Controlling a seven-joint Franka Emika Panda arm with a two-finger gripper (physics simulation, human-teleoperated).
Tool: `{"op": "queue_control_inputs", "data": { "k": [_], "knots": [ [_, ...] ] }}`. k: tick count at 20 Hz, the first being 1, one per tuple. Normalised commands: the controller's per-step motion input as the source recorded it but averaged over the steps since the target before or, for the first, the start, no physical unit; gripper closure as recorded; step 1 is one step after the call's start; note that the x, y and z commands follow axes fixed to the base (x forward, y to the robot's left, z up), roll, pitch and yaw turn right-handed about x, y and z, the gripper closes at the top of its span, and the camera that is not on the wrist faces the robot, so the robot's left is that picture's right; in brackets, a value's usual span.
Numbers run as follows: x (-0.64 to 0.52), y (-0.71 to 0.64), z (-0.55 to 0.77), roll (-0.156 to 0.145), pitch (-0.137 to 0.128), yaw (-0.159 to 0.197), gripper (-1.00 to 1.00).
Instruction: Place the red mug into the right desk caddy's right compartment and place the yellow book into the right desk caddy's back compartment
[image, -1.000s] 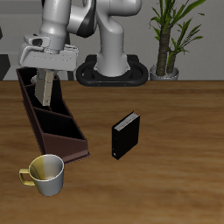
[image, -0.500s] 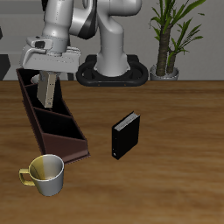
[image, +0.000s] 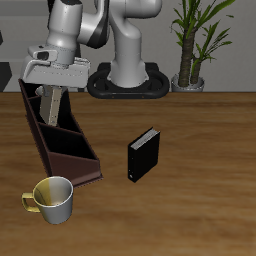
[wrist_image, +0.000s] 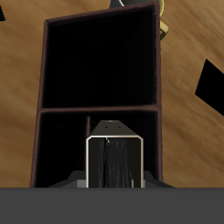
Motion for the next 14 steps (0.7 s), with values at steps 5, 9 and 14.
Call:
{"op": "queue_control_inputs", "data": {
  "k": [5,9,14],
  "knots": [
    [0.08,-0.01,-0.15,-0.021,0.054,-0.045,-1.0],
    [0.01,-0.03,-0.04,-0.028,0.021,-0.016,-1.0],
    [-0.02,0.03,0.01,-0.001,0.003,0.003,-1.0]
  ]
}}
